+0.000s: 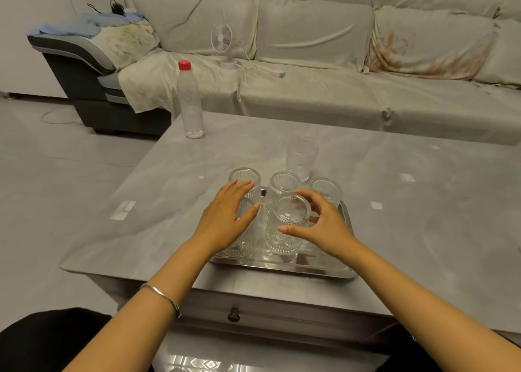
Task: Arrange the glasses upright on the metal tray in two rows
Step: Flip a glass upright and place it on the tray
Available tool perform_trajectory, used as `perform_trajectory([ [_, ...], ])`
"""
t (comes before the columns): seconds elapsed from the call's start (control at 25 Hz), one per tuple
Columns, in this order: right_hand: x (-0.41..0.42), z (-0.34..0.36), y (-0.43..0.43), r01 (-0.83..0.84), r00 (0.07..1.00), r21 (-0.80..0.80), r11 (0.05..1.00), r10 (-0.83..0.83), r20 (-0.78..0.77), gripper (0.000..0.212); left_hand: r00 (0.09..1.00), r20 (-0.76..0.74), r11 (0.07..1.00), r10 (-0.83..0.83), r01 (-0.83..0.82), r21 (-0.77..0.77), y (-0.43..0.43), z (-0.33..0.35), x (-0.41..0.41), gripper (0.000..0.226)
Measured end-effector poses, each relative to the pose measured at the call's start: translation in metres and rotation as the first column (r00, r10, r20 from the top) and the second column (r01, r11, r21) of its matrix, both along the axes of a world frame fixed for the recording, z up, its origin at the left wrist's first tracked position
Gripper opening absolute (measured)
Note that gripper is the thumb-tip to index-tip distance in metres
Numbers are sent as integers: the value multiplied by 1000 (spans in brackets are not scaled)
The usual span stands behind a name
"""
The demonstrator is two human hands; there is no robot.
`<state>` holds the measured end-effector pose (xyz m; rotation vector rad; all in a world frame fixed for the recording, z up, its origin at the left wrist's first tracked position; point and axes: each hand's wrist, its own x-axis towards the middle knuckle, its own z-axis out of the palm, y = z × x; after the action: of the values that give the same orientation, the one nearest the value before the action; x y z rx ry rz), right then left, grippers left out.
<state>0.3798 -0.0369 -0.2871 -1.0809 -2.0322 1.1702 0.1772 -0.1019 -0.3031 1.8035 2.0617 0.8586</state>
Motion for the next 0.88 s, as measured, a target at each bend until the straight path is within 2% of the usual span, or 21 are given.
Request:
perform_trajectory([
  [0.48, -3, -20, -1, 7, 1000, -44, 999, -7, 3, 74, 999, 34, 1000, 2, -3, 24, 1, 0, 1, 54],
  [0.72, 1, -15, 0, -66, 997, -51, 997, 68, 25, 74, 997, 77, 999, -2, -1, 41, 4, 6, -6, 57],
  [0.88, 8, 24, 15, -92, 994, -43, 995, 89, -68, 54, 995, 91, 996, -29, 21, 84, 26, 31, -14, 45],
])
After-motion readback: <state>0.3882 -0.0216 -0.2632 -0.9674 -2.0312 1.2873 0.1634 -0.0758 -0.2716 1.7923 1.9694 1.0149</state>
